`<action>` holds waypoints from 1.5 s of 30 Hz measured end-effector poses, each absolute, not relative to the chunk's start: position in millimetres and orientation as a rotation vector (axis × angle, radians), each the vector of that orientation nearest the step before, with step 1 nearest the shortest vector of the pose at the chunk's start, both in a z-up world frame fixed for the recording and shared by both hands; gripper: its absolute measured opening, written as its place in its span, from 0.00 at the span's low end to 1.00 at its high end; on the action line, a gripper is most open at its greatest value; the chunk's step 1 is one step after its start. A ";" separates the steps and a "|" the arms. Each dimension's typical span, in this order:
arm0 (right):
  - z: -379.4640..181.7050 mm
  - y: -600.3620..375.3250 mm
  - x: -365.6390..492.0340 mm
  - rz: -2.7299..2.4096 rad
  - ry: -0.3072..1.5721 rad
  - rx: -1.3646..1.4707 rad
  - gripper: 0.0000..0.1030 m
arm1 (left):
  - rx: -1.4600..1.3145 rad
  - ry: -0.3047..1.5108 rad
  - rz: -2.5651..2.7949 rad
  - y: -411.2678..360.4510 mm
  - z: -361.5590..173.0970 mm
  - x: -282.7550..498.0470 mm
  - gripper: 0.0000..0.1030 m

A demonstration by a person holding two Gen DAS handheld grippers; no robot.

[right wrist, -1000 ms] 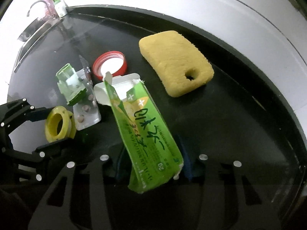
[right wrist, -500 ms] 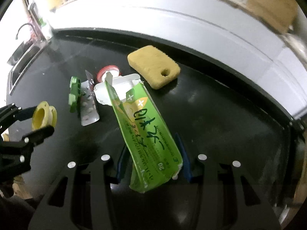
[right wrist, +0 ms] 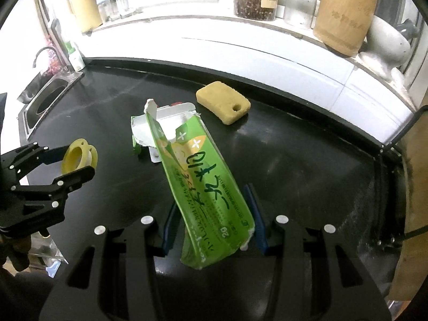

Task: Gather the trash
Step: 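Grasp the yellow tape ring with the left tool while the right tool grasps the green juice pouch, then carry the tape ring and pouch to the black bin and release both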

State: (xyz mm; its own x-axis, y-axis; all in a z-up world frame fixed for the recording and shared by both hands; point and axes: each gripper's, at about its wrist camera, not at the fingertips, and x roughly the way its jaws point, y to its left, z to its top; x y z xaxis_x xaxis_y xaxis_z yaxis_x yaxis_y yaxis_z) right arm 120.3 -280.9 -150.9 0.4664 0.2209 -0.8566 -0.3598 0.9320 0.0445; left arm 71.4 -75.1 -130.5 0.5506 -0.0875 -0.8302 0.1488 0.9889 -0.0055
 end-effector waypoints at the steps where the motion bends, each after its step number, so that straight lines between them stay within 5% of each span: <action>1: -148.9 -280.4 118.0 0.359 1.026 -0.147 0.45 | 0.068 0.976 -0.140 -73.9 -129.4 69.4 0.53; 13: -116.4 -212.4 95.9 0.499 0.988 -0.177 0.45 | -0.014 0.933 -0.005 -11.9 -94.4 31.5 0.53; 25: -98.4 30.7 33.7 0.972 0.965 -0.336 0.45 | -0.204 0.913 0.424 172.1 -84.7 -92.3 0.53; 36: -137.7 274.8 -104.3 1.386 1.082 -0.510 0.45 | -0.441 0.949 0.802 332.3 -134.9 -258.6 0.53; 45: -211.5 400.9 -156.5 1.421 1.260 -0.597 0.46 | -0.568 0.947 0.848 414.1 -212.4 -311.9 0.53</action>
State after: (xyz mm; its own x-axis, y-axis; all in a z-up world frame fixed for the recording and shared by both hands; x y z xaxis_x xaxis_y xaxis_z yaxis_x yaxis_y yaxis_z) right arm -156.5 400.9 -211.5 -0.2818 0.3843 -0.8792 -0.9188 0.1559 0.3626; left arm -311.9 414.1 -212.4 0.3145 0.3714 -0.8736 -0.8276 0.5580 -0.0608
